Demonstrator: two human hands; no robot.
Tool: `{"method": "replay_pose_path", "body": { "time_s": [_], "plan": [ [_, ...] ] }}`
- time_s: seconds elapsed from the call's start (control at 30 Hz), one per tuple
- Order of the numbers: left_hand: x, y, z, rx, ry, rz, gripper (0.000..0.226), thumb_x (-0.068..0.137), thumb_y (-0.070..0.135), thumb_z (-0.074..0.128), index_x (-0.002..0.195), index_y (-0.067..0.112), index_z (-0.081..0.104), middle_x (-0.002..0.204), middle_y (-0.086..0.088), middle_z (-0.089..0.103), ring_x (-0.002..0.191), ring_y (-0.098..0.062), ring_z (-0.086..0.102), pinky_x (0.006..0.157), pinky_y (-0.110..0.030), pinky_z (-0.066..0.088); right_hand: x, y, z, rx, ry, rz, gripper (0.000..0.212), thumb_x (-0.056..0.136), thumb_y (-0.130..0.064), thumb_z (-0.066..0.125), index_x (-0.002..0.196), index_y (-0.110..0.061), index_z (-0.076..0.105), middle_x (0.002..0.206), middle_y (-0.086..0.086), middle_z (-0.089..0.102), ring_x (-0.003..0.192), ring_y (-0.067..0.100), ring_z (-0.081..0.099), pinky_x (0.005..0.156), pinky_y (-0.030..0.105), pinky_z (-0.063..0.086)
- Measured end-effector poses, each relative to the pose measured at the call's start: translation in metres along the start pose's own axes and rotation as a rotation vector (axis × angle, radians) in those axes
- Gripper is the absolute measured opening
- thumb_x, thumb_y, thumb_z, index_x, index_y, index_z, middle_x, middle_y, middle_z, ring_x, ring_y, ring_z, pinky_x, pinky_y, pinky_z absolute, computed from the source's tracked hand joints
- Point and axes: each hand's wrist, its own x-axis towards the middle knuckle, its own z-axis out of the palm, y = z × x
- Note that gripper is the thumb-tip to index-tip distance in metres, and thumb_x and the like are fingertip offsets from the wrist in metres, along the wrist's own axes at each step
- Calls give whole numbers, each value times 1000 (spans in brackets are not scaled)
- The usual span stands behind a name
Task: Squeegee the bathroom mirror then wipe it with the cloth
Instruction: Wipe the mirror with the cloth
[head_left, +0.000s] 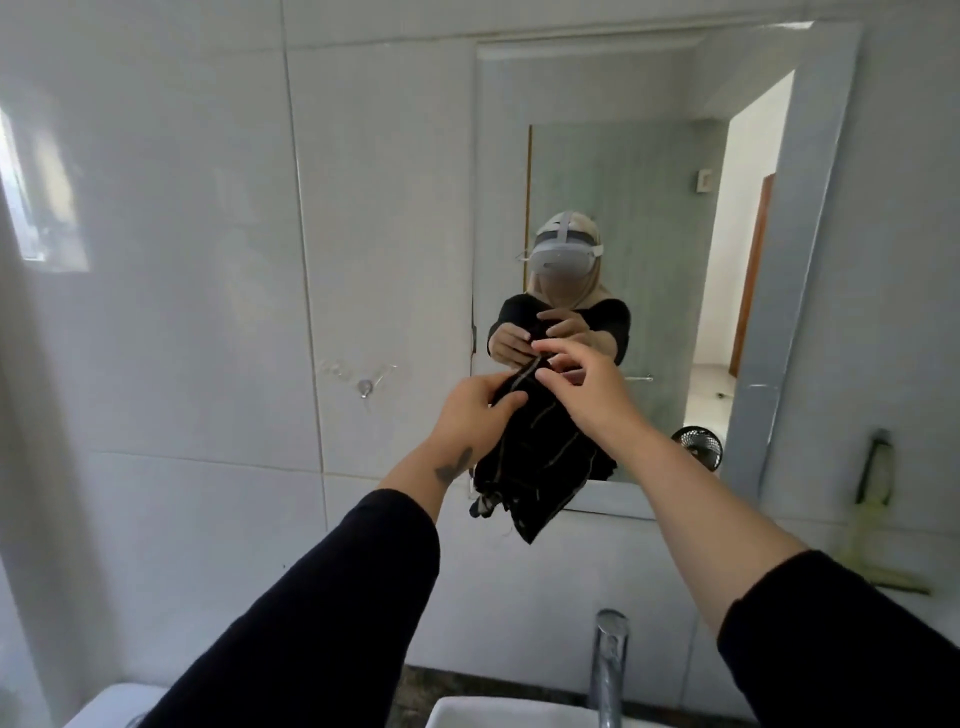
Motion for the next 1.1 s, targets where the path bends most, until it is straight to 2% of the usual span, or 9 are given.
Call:
{"method": "replay_pose_path", "body": {
  "time_s": [0.07, 0.17, 0.3, 0.37, 0.53, 0.63, 0.8, 0.93, 1.1],
  "plan": [
    [4, 10, 7, -5, -3, 21, 27, 93, 13, 52, 117, 17, 65, 102, -4, 71, 94, -16, 67, 86, -29, 53, -10, 11, -3, -165, 155, -44, 37, 94, -27, 57, 130, -35, 56, 126, 4, 54, 121, 22, 49, 100, 33, 40],
    [13, 25, 14, -10, 5, 28, 26, 95, 13, 50, 115, 15, 66, 99, -3, 71, 89, -15, 67, 78, -24, 55, -30, 14, 4, -450, 369, -40, 49, 96, -47, 31, 144, -41, 36, 155, 11, 28, 143, 32, 21, 113, 52, 20],
    [33, 52, 23, 6, 29, 88, 29, 94, 16, 50, 120, 17, 64, 114, -6, 66, 104, -20, 63, 93, -39, 51, -35, 11, 13, -292, 331, 26, 50, 94, -57, 10, 144, -57, 10, 162, -2, -5, 148, 28, -7, 114, 64, 3],
    [41, 65, 25, -26, 9, 125, 32, 94, 16, 50, 123, 19, 61, 123, -5, 62, 114, -20, 58, 101, -41, 46, -25, 13, 10, -172, 356, -29, 44, 93, -64, 9, 137, -67, 3, 161, -4, -4, 148, 26, -1, 117, 58, 10],
    [64, 82, 21, -143, -34, 137, 40, 95, 21, 44, 134, 21, 52, 137, 1, 53, 127, -16, 49, 109, -42, 38, 14, -1, -2, 72, 478, -108, 39, 89, -65, 15, 126, -76, 8, 136, 8, 28, 124, 25, 36, 111, 46, 32],
    [77, 93, 12, -248, -37, 130, 40, 97, 18, 42, 135, 26, 51, 134, 1, 56, 122, -15, 52, 107, -40, 41, 39, -6, -8, -42, 529, -166, 40, 90, -64, 12, 126, -77, 1, 126, 12, 33, 111, 24, 40, 103, 49, 38],
    [109, 104, -6, -307, 36, 230, 36, 97, 27, 44, 131, 30, 53, 124, 9, 62, 115, -7, 56, 103, -38, 44, 98, -25, -21, -318, 606, -155, 56, 85, -66, 6, 141, -62, 3, 129, 8, 34, 115, 28, 39, 99, 48, 36],
    [137, 83, -25, 3, 283, 325, 45, 100, 31, 36, 144, 21, 35, 145, 8, 41, 128, 2, 35, 105, -19, 26, 158, -50, -23, -535, 634, -207, 56, 93, -63, 20, 147, -51, 11, 135, 12, 29, 119, 31, 31, 100, 50, 26],
    [158, 24, -39, 544, 301, 215, 65, 95, 51, 24, 150, 28, -1, 159, 7, -13, 146, -15, -6, 118, -51, 8, 219, -74, -17, -757, 616, -201, 70, 91, -69, 18, 152, -40, 3, 141, 13, 22, 121, 33, 27, 101, 54, 23]
  ]
}}
